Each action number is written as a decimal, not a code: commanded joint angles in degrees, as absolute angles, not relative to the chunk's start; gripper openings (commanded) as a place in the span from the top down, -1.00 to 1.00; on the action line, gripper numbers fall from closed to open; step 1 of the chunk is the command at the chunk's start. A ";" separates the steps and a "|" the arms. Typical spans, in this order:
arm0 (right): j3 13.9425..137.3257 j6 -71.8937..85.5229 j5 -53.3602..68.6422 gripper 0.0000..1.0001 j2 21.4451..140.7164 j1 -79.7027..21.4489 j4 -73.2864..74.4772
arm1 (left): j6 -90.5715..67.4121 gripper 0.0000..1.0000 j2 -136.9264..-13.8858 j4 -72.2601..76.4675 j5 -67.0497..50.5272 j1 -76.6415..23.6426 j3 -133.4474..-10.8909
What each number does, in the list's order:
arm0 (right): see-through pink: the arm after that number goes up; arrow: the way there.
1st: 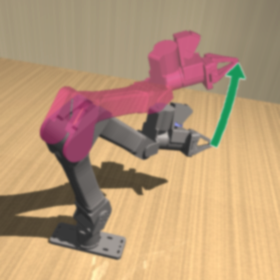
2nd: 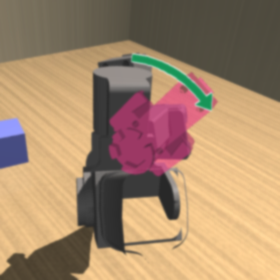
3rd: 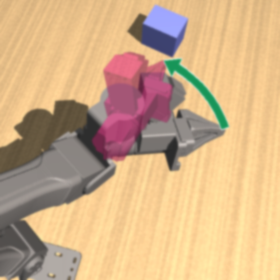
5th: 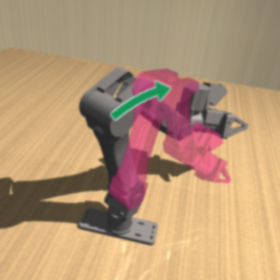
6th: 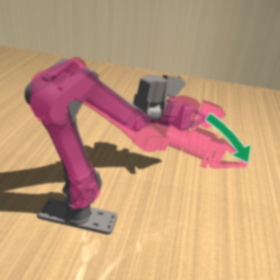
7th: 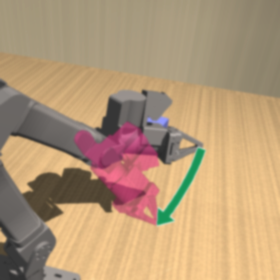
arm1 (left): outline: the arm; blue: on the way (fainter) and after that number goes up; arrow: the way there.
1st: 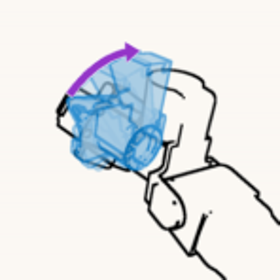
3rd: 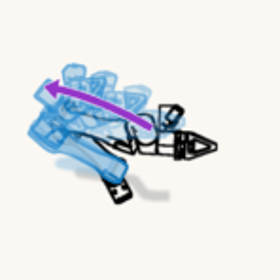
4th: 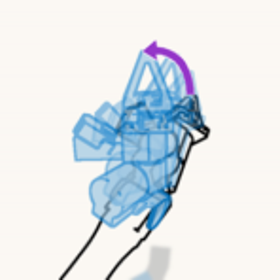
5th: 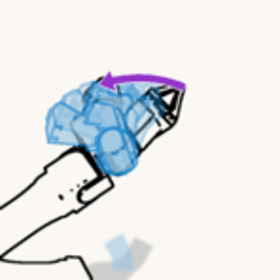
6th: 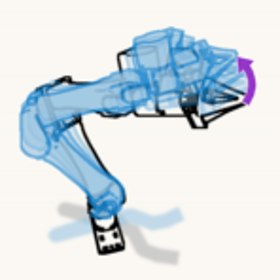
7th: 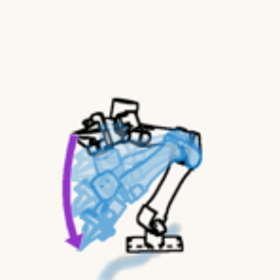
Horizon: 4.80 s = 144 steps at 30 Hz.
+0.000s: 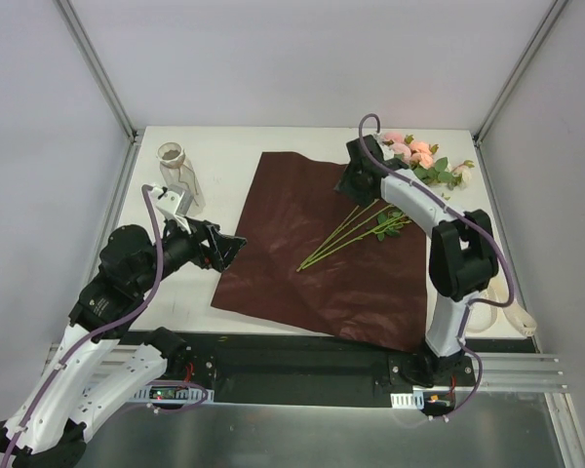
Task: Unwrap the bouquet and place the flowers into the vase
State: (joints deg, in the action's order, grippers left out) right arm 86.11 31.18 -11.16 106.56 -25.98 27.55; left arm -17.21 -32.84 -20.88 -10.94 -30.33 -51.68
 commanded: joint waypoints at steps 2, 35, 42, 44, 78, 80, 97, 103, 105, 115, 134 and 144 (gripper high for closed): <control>91.93 37.79 -13.54 0.04 112.31 -23.29 28.92 | -19.16 -0.58 -31.90 -19.95 -14.67 -30.41 -51.59; 90.45 37.72 -19.78 0.99 113.22 -23.82 28.58 | -18.46 -0.59 -32.34 -21.18 -15.47 -30.41 -51.68; 82.02 26.30 -12.14 0.99 97.40 -23.82 15.04 | -22.49 -0.71 -37.95 -21.18 -19.24 -30.41 -53.43; 78.77 24.79 -6.87 0.99 91.78 -23.91 10.75 | -24.94 -0.73 -39.80 -21.01 -21.87 -30.41 -54.31; 45.97 8.53 0.44 0.99 47.72 -55.62 -0.70 | -40.52 -0.21 -68.11 1.85 -36.21 -37.44 -66.53; 46.40 7.65 -2.19 0.99 47.99 -56.68 -0.70 | -40.34 -0.05 -68.38 1.93 -35.95 -37.44 -66.71; 54.40 3.86 -20.11 -0.09 50.98 -59.94 17.73 | -17.33 1.00 -64.07 -9.57 -12.62 -35.96 -77.07; 53.70 5.27 -28.82 -0.22 47.29 -59.85 21.88 | -2.93 1.00 -65.82 -11.34 6.21 -32.17 -89.72; 53.79 5.62 -29.27 -0.22 46.58 -59.85 23.19 | 3.04 1.00 -68.11 -11.16 13.95 -30.68 -95.69; 52.82 8.44 -31.02 -0.22 44.30 -59.85 27.07 | 7.29 1.00 -78.47 -11.25 21.00 -15.74 -117.40; 54.75 8.70 -31.73 -0.23 48.07 -59.85 27.86 | 4.83 1.00 -79.10 -11.60 19.33 -7.91 -113.21; 55.02 8.88 -30.85 -0.22 50.10 -59.85 27.25 | 5.01 1.00 -77.35 -11.69 20.04 -7.91 -109.60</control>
State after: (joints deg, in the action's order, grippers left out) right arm 52.18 8.16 -30.63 49.76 -59.72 27.86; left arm 5.13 -79.33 -11.90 18.63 -8.19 -111.55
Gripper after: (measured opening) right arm 0.613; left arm 0.052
